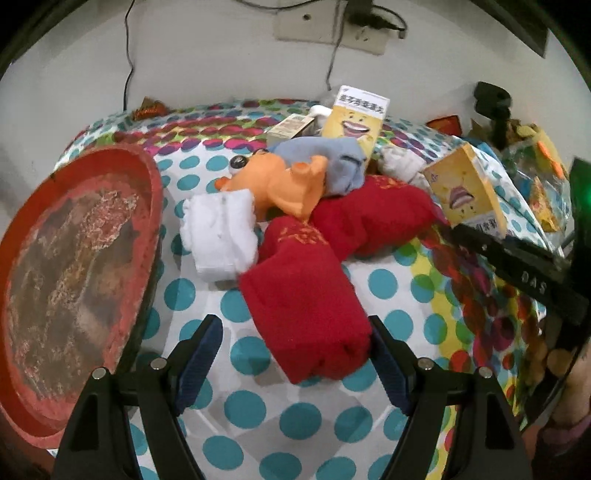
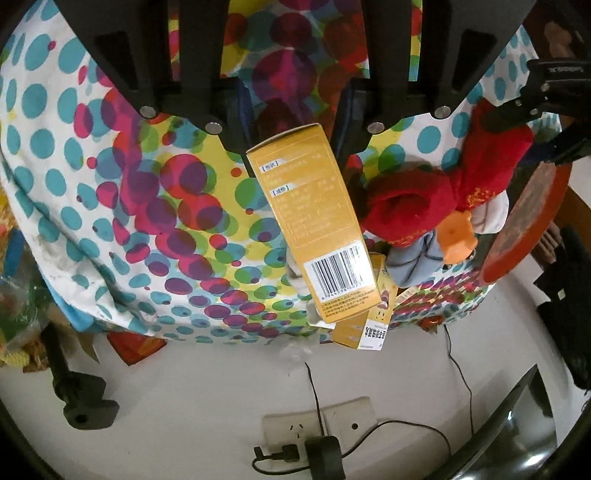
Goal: Organize objects
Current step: 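Reach the left gripper to the red sock while the right gripper reaches the yellow box, then grasp the red sock with the left gripper while the right gripper grasps the yellow box, then carry the red sock over the red tray and release it with the left gripper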
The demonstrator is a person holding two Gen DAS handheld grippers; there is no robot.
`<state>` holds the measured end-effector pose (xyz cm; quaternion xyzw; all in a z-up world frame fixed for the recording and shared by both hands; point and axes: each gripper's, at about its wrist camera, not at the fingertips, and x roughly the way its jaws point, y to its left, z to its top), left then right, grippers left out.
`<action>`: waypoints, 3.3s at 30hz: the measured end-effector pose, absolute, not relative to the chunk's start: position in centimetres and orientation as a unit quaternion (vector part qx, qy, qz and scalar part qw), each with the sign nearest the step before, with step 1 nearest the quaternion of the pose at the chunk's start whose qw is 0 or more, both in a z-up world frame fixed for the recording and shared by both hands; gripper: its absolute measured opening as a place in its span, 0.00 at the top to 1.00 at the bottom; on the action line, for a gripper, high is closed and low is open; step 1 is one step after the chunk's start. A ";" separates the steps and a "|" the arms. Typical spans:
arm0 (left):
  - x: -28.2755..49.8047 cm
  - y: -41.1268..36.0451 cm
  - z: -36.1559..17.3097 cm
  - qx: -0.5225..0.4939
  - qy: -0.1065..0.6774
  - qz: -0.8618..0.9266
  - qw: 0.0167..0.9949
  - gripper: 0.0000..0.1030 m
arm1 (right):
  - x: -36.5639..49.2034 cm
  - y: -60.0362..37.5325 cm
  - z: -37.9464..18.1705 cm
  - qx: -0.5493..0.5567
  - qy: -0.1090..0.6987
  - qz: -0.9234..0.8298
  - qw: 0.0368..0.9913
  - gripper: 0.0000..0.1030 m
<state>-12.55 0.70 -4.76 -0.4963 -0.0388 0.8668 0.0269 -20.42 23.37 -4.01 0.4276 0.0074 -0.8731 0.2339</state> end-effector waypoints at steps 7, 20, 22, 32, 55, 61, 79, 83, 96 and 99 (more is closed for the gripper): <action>-13.7 1.1 -5.7 -0.497 -0.029 0.867 0.024 0.22 | -20.3 22.3 -3.8 0.417 0.017 -0.877 0.237 0.63; -14.1 1.6 -6.1 -0.491 -0.001 0.871 0.021 0.42 | -20.4 21.4 -3.6 0.399 0.021 -0.888 0.228 0.64; -13.8 1.8 -5.8 -0.487 0.006 0.873 0.029 0.59 | -20.5 21.6 -3.6 0.399 0.018 -0.889 0.223 0.65; -10.4 0.8 -4.3 -0.469 0.030 0.881 0.060 0.63 | -21.0 22.5 -3.7 0.405 -0.004 -0.890 0.210 0.64; -6.3 -5.1 0.2 -0.431 0.028 0.901 0.037 0.63 | -20.4 24.3 -2.9 0.372 -0.038 -0.913 0.163 0.72; -6.3 -10.1 0.0 -0.439 0.012 0.899 -0.013 0.63 | -20.4 24.1 -3.0 0.373 -0.027 -0.916 0.147 0.72; -7.1 -24.2 -1.9 -0.472 -0.008 0.871 -0.137 0.63 | -20.7 23.6 -3.1 0.379 -0.002 -0.918 0.119 0.72; -8.0 -26.6 -2.4 -0.483 -0.008 0.863 -0.150 0.63 | -20.7 23.5 -3.1 0.382 0.001 -0.917 0.115 0.72; -8.5 -30.4 -4.1 -0.497 -0.007 0.850 -0.175 0.63 | -20.7 23.2 -3.2 0.384 0.012 -0.917 0.109 0.72; -8.6 -30.6 -4.2 -0.498 -0.008 0.850 -0.173 0.63 | -20.8 23.1 -3.3 0.387 0.015 -0.916 0.107 0.72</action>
